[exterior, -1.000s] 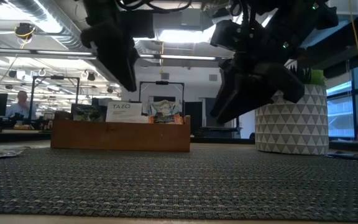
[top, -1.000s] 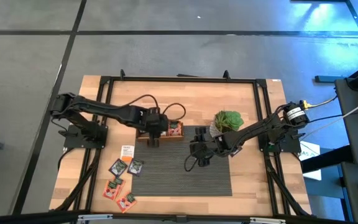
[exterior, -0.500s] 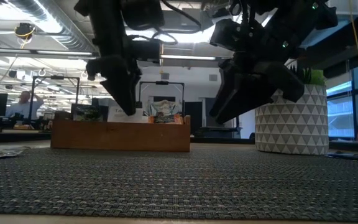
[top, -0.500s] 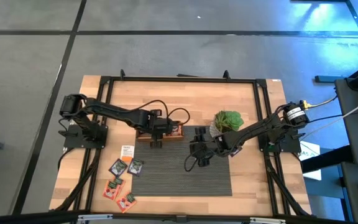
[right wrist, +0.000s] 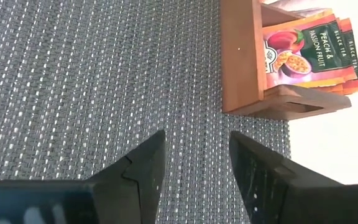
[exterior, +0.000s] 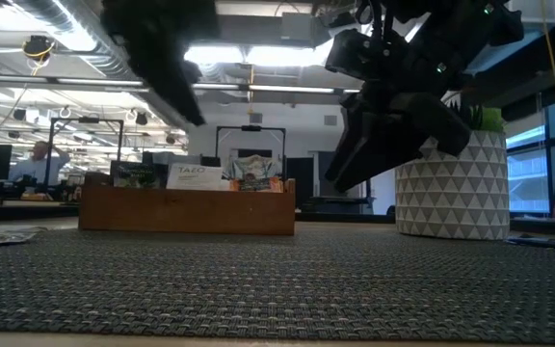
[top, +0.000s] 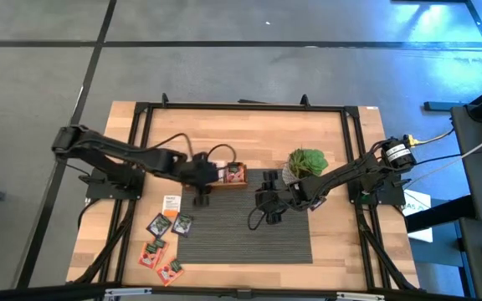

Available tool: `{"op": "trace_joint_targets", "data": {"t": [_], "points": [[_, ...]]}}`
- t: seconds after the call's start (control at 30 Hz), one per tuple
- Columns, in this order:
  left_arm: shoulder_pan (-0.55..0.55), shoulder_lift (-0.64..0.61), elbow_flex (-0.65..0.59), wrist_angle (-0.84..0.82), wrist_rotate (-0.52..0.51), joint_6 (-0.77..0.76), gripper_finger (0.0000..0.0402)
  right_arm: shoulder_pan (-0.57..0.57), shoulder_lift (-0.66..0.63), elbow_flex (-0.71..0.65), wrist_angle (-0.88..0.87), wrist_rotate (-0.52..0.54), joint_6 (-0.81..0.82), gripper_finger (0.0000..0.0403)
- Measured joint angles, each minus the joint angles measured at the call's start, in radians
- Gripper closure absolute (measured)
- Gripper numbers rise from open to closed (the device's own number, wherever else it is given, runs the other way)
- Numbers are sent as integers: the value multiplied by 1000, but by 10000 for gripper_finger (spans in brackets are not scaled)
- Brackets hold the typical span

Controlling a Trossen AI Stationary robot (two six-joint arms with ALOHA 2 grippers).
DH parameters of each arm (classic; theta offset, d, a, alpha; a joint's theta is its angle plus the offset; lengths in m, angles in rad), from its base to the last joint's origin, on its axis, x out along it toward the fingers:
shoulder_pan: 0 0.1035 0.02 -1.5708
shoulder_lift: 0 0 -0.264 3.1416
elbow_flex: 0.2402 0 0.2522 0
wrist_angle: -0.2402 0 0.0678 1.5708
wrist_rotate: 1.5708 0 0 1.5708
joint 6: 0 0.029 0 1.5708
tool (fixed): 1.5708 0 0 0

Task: Pick & Place Tea
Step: Put the violet tea bag to the left section of the wooden organizer

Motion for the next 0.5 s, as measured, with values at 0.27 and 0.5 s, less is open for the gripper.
{"op": "trace_joint_targets", "data": {"t": [0.27,0.5], "points": [[-175,-110,-118,57,-31,-154,287,0,0,0,75,-1,-1,224],[-354,-108,-137,48,-167,-287,287,0,0,0,215,-1,2,224]]}}
